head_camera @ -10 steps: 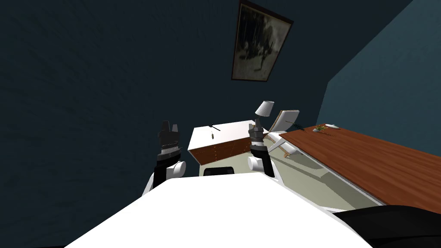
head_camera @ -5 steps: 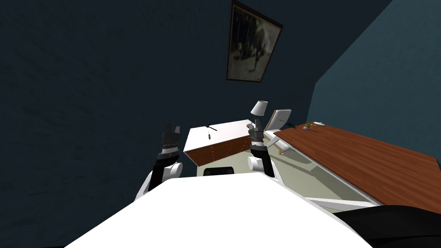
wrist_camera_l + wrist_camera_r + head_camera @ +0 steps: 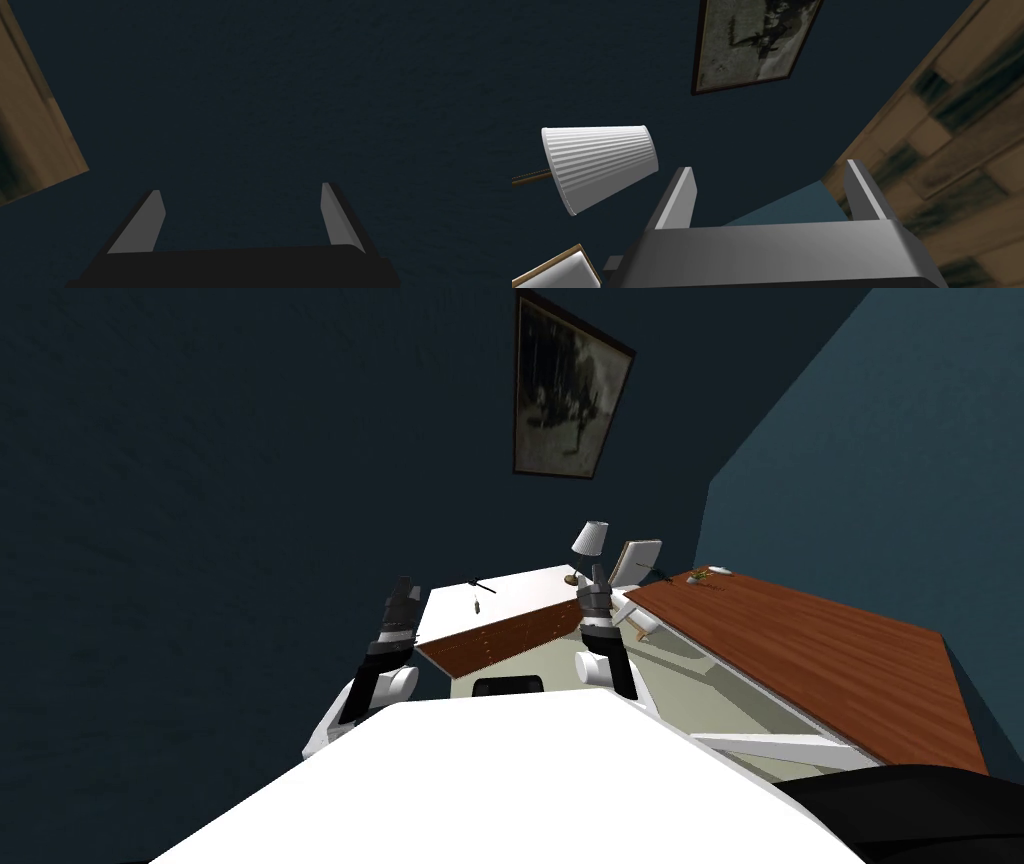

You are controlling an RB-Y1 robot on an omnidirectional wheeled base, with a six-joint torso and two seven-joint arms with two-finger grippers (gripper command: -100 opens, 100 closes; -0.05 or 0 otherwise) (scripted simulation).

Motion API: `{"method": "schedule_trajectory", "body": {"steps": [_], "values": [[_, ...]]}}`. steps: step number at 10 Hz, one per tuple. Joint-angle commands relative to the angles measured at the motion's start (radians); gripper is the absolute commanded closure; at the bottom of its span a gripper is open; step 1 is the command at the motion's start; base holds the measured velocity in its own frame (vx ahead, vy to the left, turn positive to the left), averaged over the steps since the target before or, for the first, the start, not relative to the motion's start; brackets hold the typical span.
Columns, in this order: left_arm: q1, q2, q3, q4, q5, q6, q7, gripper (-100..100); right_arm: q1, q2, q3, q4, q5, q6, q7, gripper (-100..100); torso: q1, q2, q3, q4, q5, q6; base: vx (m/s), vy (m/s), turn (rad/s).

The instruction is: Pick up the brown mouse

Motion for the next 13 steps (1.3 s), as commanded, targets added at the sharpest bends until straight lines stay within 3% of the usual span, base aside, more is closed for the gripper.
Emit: {"method": "schedule_trajectory", "body": {"steps": [1,2,3,6,7,8,9,10,11,12,13], "values": [[0.002,0.05,0.0,0.037,0.046,0.023,-0.044,-100,0.0,0.0,0.0,0.0,0.0,0.0,0.0,0,0.0,0.0,0.0,0.0,0.0,0.0,0.021,-0.114,-0.226],[-0.005,0.087,0.003,0.071,0.079,0.041,-0.069,-100,0.0,0.0,0.0,0.0,0.0,0.0,0.0,0,-0.001,-0.001,0.0,0.0,0.0,0.0,0.04,-0.137,-0.238],[-0.005,0.088,0.003,0.071,0.079,0.041,-0.072,-100,0.0,0.0,0.0,0.0,0.0,0.0,0.0,0,-0.003,-0.001,-0.001,0.0,-0.001,0.0,0.025,-0.093,-0.036],[-0.025,0.189,0.007,0.168,0.178,0.11,-0.159,-100,0.0,0.0,0.0,0.0,0.0,0.0,0.0,0,-0.003,-0.001,-0.001,0.0,-0.001,0.0,0.034,-0.117,-0.193],[-0.025,0.198,0.007,0.183,0.185,0.11,-0.162,-100,0.0,0.0,0.0,0.0,0.0,0.0,0.0,0,-0.004,-0.001,-0.001,0.0,-0.001,0.0,0.037,-0.099,-0.077],[-0.032,0.234,0.008,0.213,0.221,0.139,-0.192,-100,0.0,0.0,0.0,0.0,0.0,0.0,0.0,0,-0.002,-0.001,-0.001,0.0,-0.001,-0.001,0.047,-0.098,-0.186],[-0.032,0.234,0.008,0.222,0.221,0.139,-0.192,-100,0.0,0.0,0.0,0.0,0.0,0.0,0.0,0,-0.001,-0.001,-0.001,0.0,0.0,0.0,0.028,-0.064,-0.07],[-0.039,0.27,0.008,0.259,0.256,0.169,-0.222,-100,0.0,0.0,0.0,0.0,0.0,0.0,0.0,0,0.001,0.0,0.0,0.0,0.0,-0.001,0.02,-0.087,-0.119],[-0.039,0.27,0.008,0.262,0.256,0.169,-0.222,-100,0.0,0.0,0.0,0.0,0.0,0.0,0.0,0,0.0,0.0,0.0,0.0,0.0,0.0,0.029,-0.068,-0.084],[-0.046,0.306,0.008,0.293,0.291,0.202,-0.251,-100,0.0,0.0,0.0,0.0,0.0,0.0,0.0,0,0.001,0.0,0.0,0.0,0.0,-0.001,0.041,-0.073,-0.165],[-0.046,0.306,0.008,0.303,0.291,0.202,-0.251,-100,0.0,0.0,0.0,0.0,0.0,0.0,0.0,0,0.0,-0.001,0.0,0.0,0.0,0.0,0.036,-0.053,-0.099]]}}
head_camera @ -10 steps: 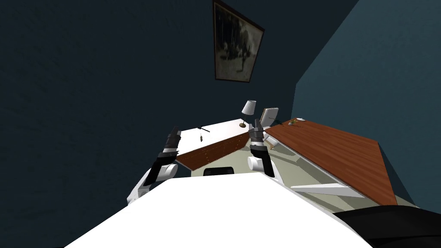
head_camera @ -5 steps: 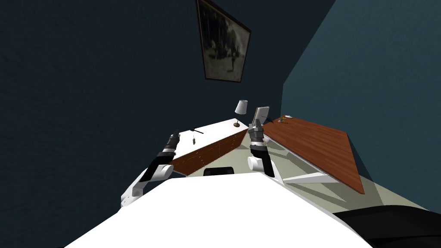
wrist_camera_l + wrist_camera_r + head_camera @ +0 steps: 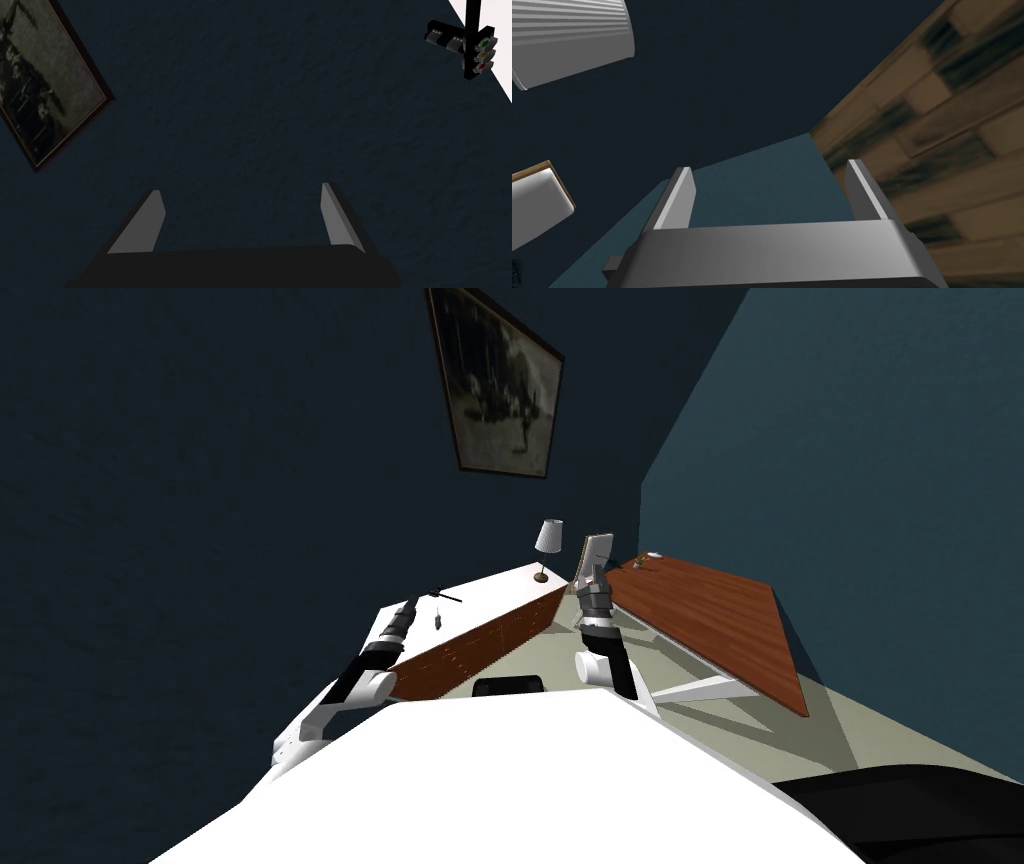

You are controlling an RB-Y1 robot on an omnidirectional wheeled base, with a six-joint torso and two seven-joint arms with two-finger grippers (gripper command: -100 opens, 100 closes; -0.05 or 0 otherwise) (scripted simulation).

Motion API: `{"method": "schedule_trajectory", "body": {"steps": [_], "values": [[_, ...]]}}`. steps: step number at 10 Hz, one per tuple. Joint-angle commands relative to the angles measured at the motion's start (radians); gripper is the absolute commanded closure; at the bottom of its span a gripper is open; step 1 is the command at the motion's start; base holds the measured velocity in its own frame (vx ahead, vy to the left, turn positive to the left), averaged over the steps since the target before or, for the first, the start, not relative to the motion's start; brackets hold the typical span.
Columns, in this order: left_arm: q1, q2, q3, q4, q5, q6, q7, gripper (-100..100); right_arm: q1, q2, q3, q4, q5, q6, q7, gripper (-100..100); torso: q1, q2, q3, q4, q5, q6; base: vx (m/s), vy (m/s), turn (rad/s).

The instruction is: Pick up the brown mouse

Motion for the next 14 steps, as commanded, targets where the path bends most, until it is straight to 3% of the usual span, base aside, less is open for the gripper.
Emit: {"method": "schedule_trajectory", "body": {"steps": [1,2,4,5,6,7,8,9,10,11,12,13,14], "values": [[-0.011,0.047,0.003,0.05,0.042,0.042,-0.029,-100,0.0,0.0,0.0,0.0,0.0,0.0,0.0,0,0.0,0.0,0.0,0.0,0.0,0.0,0.046,-0.055,-0.18],[-0.011,0.047,0.003,0.052,0.042,0.042,-0.029,-100,0.0,0.0,0.0,0.0,0.0,0.0,0.0,0,0.0,-0.001,0.0,0.0,0.0,0.001,0.036,-0.049,-0.074],[-0.024,0.111,0.0,0.129,0.107,0.107,-0.083,-100,0.0,0.0,0.0,0.0,0.0,0.0,0.0,0,0.0,0.0,0.0,0.0,0.0,0.001,0.052,-0.075,-0.21],[-0.024,0.116,0.0,0.134,0.107,0.12,-0.083,-100,0.0,0.0,0.0,0.0,0.0,0.0,0.0,0,-0.001,-0.001,-0.001,0.0,0.0,0.0,0.054,-0.058,-0.06],[-0.03,0.149,-0.001,0.175,0.137,0.146,-0.109,-100,0.0,0.0,0.0,0.0,0.0,0.0,0.0,0,0.0,-0.001,-0.001,0.0,0.0,0.0,0.033,-0.063,-0.141],[-0.03,0.149,-0.001,0.175,0.137,0.162,-0.109,-100,0.0,0.0,0.0,0.0,0.0,0.0,0.0,0,-0.001,0.0,0.0,0.0,0.0,0.0,0.034,-0.044,-0.071],[-0.036,0.182,-0.004,0.215,0.166,0.193,-0.133,-100,0.0,0.0,0.0,0.0,0.0,0.0,0.0,0,0.0,0.0,0.0,0.0,0.0,0.0,0.044,-0.049,-0.153],[-0.036,0.182,-0.004,0.215,0.166,0.206,-0.133,-100,0.0,0.0,0.0,0.0,0.0,0.0,0.0,0,0.0,0.0,0.0,0.0,0.0,0.0,0.036,-0.034,-0.068],[-0.042,0.214,-0.007,0.254,0.193,0.246,-0.155,-100,0.0,0.0,0.0,0.0,0.0,0.0,0.0,0,0.001,0.001,0.0,0.0,0.0,0.0,0.05,-0.034,-0.112],[-0.042,0.214,-0.007,0.254,0.193,0.251,-0.155,-100,0.0,0.0,0.0,0.0,0.0,0.0,0.0,0,0.001,0.0,0.0,0.0,0.0,0.0,0.041,-0.029,-0.086],[-0.047,0.245,-0.012,0.291,0.218,0.291,-0.176,-100,0.0,0.0,0.0,0.0,0.0,0.0,0.0,0,0.001,0.0,0.0,0.0,0.0,0.0,0.043,-0.037,-0.162],[-0.047,0.245,-0.012,0.291,0.218,0.297,-0.176,-100,0.0,0.0,0.0,0.0,0.0,0.0,0.0,0,0.001,0.0,0.0,0.0,0.0,0.0,0.036,-0.025,-0.071],[-0.053,0.275,-0.017,0.327,0.242,0.343,-0.195,-100,0.0,0.0,0.0,0.0,0.0,0.0,0.0,0,0.002,0.001,0.0,0.0,0.0,0.0,0.034,-0.024,-0.138]]}}
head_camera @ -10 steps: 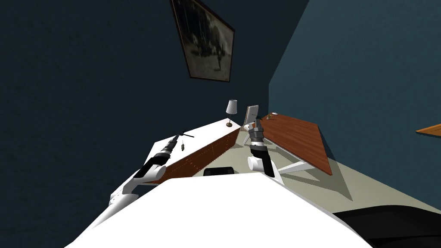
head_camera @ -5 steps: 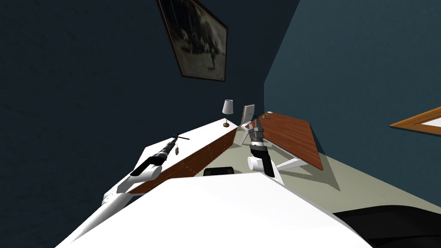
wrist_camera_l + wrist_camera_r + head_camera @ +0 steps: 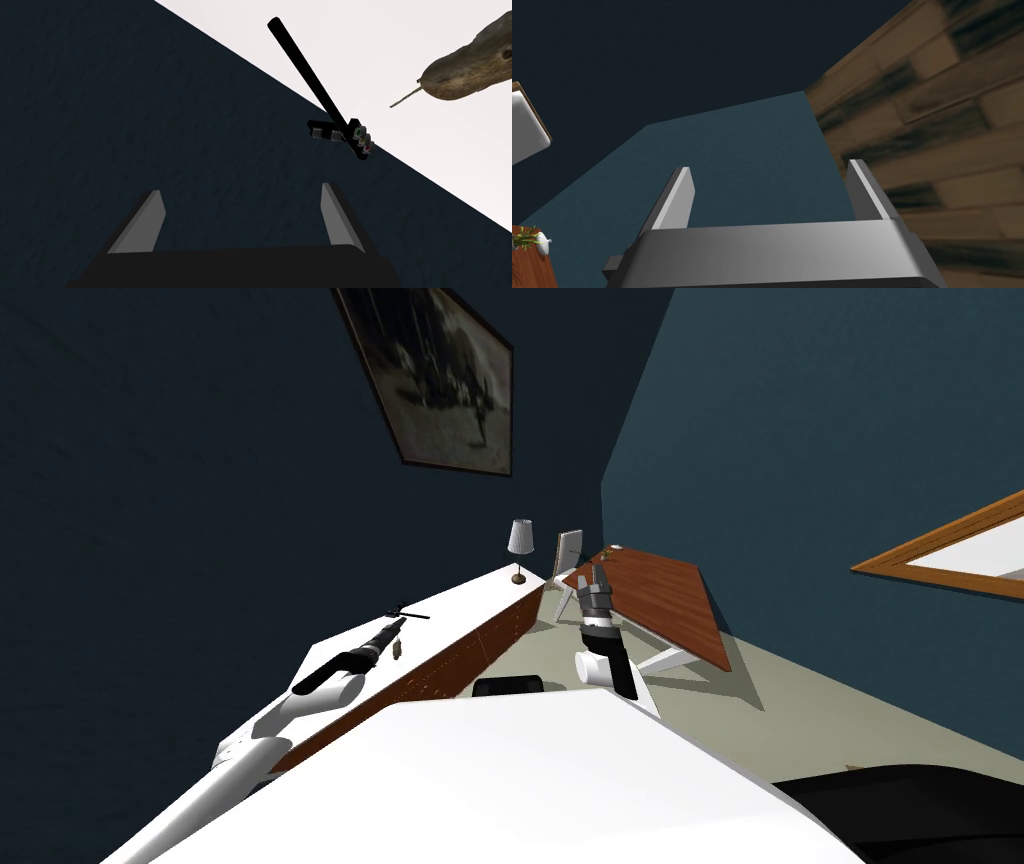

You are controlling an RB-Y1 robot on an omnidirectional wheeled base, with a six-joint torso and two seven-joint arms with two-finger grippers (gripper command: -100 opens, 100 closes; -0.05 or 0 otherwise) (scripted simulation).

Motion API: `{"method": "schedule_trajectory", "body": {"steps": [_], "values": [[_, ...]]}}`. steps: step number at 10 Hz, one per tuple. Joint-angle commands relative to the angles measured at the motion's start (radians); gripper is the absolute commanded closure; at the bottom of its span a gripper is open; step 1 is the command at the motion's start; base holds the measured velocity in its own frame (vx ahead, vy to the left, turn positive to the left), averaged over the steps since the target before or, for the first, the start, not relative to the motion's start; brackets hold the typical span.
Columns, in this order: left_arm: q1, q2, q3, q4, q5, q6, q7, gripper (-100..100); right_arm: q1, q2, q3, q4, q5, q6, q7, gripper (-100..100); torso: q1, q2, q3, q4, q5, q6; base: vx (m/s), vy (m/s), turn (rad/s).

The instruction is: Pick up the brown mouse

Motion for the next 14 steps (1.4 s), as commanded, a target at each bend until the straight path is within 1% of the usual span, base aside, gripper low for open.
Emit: {"method": "schedule_trajectory", "body": {"steps": [1,2,3,4,5,6,7,8,9,10,11,12,13,14], "values": [[-0.008,0.036,-0.017,0.041,0.023,0.013,-0.003,-100,0.0,0.0,0.0,0.0,0.0,0.0,0.0,0,0.0,0.0,0.0,0.0,0.0,0.0,0.032,-0.021,-0.072],[-0.013,0.065,-0.022,0.066,0.044,0.061,-0.02,-100,0.0,0.0,0.0,0.0,0.0,0.0,0.0,0,0.0,0.0,0.0,0.0,0.0,-0.001,0.044,-0.023,-0.11],[-0.017,0.092,-0.029,0.103,0.064,0.091,-0.035,-100,0.0,0.0,0.0,0.0,0.0,0.0,0.0,0,0.0,0.0,0.0,0.0,0.0,0.0,0.063,-0.04,-0.215],[-0.017,0.092,-0.029,0.109,0.064,0.108,-0.035,-100,0.0,0.0,0.0,0.0,0.0,0.0,0.0,0,0.0,-0.001,-0.001,0.0,0.0,0.0,0.052,-0.028,-0.071],[-0.017,0.092,-0.029,0.109,0.064,0.109,-0.035,-100,0.0,0.0,0.0,0.0,0.0,0.0,0.0,0,0.0,-0.001,-0.001,0.0,0.0,-0.001,0.022,-0.007,0.025],[-0.021,0.118,-0.036,0.14,0.081,0.149,-0.048,-100,0.0,0.0,0.0,0.0,0.0,0.0,0.0,0,0.001,0.001,0.0,0.0,0.0,-0.001,0.029,-0.007,-0.122],[-0.021,0.118,-0.036,0.14,0.081,0.158,-0.048,-100,0.0,0.0,0.0,0.0,0.0,0.0,0.0,0,0.001,0.001,0.0,0.0,0.0,0.0,0.026,-0.004,-0.074],[-0.025,0.141,-0.044,0.17,0.097,0.199,-0.059,-100,0.0,0.0,0.0,0.0,0.0,0.0,0.0,0,0.001,0.001,0.0,0.0,0.0,-0.001,0.032,-0.01,-0.13],[-0.025,0.141,-0.044,0.17,0.097,0.206,-0.059,-100,0.0,0.0,0.0,0.0,0.0,0.0,0.0,0,0.001,0.001,0.0,0.0,0.0,0.0,0.031,-0.009,-0.052],[-0.028,0.163,-0.053,0.197,0.11,0.239,-0.069,-100,0.0,0.0,0.0,0.0,0.0,0.0,0.0,0,0.001,0.001,0.0,0.0,0.0,-0.001,0.04,-0.011,-0.087],[-0.028,0.163,-0.053,0.197,0.11,0.254,-0.069,-100,0.0,0.0,0.0,0.0,0.0,0.0,0.0,0,0.001,0.0,0.0,0.0,0.0,-0.001,0.033,-0.009,-0.062],[-0.031,0.183,-0.062,0.223,0.122,0.284,-0.076,-100,0.0,0.0,0.0,0.0,0.0,0.0,0.0,0,0.001,0.0,0.0,0.0,0.0,-0.001,0.039,-0.012,-0.093],[-0.031,0.183,-0.062,0.223,0.122,0.301,-0.076,-100,0.0,0.0,0.0,0.0,0.0,0.0,0.0,0,0.001,0.0,0.0,0.0,0.0,-0.001,0.031,-0.004,-0.064],[-0.033,0.201,-0.072,0.246,0.131,0.335,-0.082,-100,0.0,0.0,0.0,0.0,0.0,0.0,0.0,0,0.001,0.0,0.0,0.0,0.0,-0.001,0.032,0.003,-0.097]]}}
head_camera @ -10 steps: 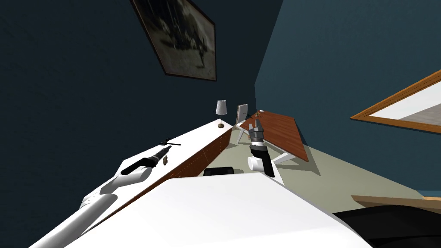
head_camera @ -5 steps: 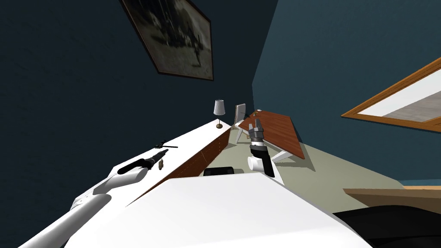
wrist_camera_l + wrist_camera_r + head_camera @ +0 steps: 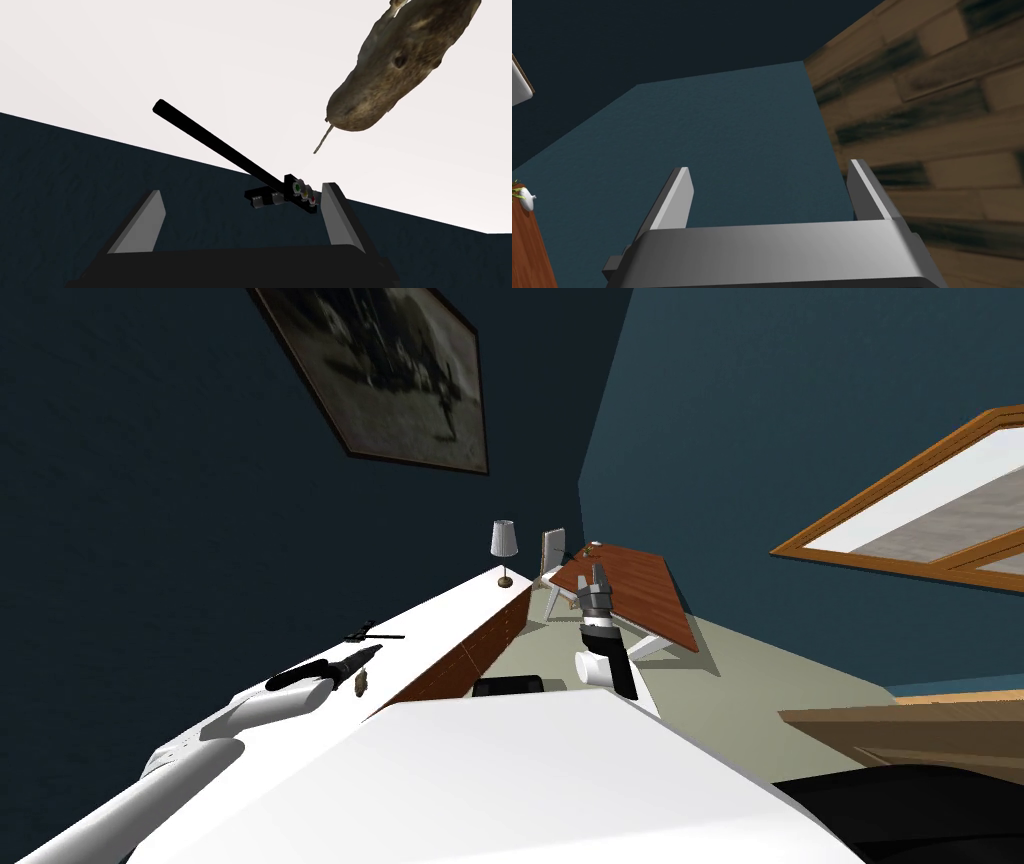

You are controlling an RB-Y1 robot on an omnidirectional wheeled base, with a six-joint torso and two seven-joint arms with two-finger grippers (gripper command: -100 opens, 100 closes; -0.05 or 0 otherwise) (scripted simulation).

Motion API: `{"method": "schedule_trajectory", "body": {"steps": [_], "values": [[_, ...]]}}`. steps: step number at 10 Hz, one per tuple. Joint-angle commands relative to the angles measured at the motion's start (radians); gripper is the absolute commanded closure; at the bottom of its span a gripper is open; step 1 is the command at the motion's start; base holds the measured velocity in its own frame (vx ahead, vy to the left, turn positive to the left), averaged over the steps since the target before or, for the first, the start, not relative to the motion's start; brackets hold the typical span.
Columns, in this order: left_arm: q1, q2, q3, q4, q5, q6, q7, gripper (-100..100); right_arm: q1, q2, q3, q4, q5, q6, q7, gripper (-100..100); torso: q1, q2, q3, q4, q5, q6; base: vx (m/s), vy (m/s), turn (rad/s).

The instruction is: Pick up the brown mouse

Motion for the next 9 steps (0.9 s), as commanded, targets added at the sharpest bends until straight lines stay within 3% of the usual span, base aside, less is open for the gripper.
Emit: {"method": "schedule_trajectory", "body": {"steps": [1,9], "values": [[0.009,0.007,0.002,0.001,0.0,0.036,0.0,-100,0.0,0.0,0.0,0.0,0.0,0.0,0.0,0,0.0,0.0,0.0,0.0,0.0,0.0,0.025,0.005,-0.056],[0.002,0.07,-0.055,0.098,0.025,0.259,-0.008,-100,0.0,0.0,0.0,0.0,0.0,0.0,0.0,0,0.001,0.0,0.0,0.0,0.0,0.0,0.028,0.006,-0.079]]}}
